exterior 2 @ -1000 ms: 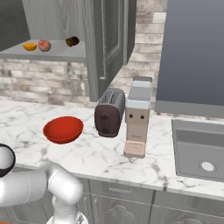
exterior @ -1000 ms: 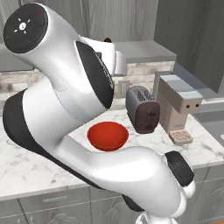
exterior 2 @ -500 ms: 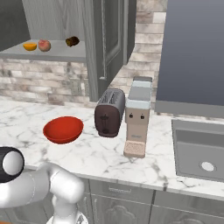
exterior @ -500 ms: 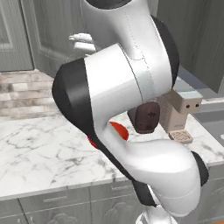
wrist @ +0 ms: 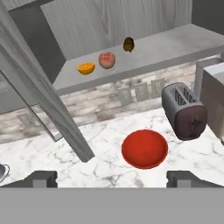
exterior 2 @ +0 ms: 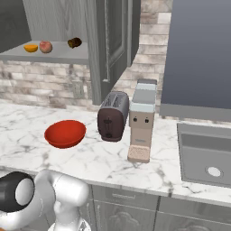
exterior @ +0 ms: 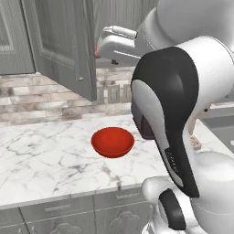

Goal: Open the cabinet. Pick the orange and peach from the cabinet and place them into the bowl. Then close the cabinet.

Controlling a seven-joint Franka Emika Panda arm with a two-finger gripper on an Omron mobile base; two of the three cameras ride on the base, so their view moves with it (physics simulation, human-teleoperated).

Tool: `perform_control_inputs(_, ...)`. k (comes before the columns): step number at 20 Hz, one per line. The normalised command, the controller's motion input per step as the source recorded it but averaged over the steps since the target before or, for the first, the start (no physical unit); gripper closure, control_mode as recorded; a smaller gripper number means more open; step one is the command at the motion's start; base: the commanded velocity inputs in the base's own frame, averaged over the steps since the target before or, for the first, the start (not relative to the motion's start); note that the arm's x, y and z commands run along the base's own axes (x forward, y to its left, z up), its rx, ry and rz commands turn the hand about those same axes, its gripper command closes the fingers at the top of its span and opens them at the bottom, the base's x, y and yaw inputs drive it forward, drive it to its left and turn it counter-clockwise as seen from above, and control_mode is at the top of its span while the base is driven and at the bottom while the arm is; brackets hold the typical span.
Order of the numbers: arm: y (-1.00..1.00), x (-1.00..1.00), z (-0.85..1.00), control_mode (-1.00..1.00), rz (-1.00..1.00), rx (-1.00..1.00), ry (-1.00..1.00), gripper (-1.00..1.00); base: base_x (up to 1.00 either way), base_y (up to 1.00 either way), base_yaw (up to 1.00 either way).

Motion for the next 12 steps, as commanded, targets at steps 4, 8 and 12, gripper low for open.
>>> perform_control_inputs(4,-0.31,0.06,-0.21,-1.00,0.41,0.15,-0.11,-1.00,0.00,0.00,0.00)
perform_control_inputs(8,-0.26,0.17,-0.18,-1.00,0.39,0.15,-0.11,-1.00,0.00,0.00,0.00)
perform_control_inputs(12,-0.17,0.33,-0.16,-1.00,0.41,0.15,-0.09,-1.00,0.00,0.00,0.00)
